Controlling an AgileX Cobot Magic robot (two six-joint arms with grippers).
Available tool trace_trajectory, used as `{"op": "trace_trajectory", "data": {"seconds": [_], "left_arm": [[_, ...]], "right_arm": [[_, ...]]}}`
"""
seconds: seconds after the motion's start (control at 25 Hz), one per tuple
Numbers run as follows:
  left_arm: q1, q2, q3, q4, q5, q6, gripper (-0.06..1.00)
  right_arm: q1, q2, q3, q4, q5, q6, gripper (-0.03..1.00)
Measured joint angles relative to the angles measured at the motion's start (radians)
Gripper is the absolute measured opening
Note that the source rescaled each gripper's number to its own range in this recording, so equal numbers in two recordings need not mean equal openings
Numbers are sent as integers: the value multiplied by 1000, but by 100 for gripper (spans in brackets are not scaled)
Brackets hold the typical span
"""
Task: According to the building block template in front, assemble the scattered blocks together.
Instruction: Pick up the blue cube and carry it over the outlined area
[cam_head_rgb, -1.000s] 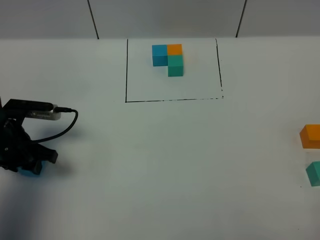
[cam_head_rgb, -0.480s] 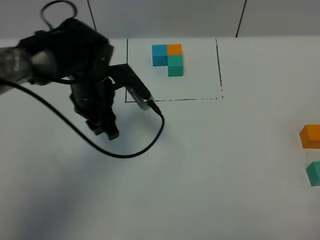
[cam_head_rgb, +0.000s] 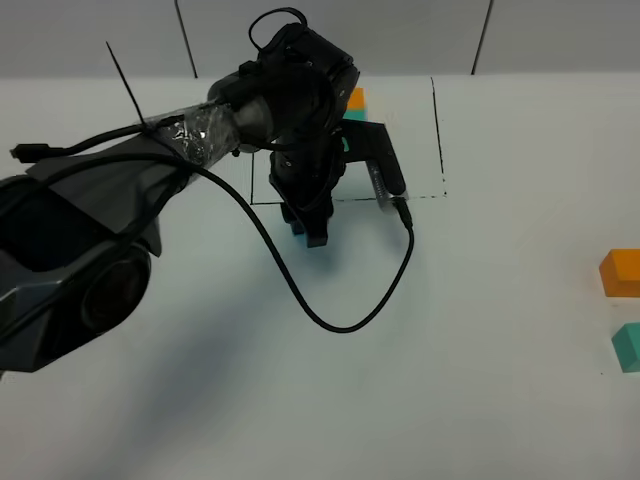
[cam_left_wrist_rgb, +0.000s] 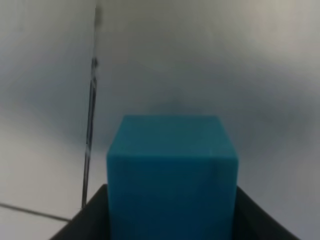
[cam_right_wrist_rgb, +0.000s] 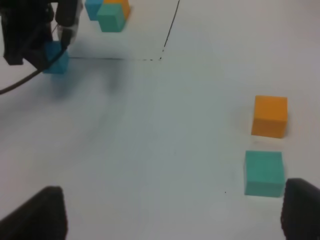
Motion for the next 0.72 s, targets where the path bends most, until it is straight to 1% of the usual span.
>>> {"op": "trace_trajectory", "data": {"seconds": [0.12,0.24,0.72], "left_arm": [[-13,36,-61,-47,0,61,2],[-28,53,-75,-70,1,109,2],[-35,72,-75,-77,1,124,2]], "right_arm": [[0,0,0,0,0,0,83],[0,0,0,0,0,-1,83],[0,0,0,0,0,-1,83]]}}
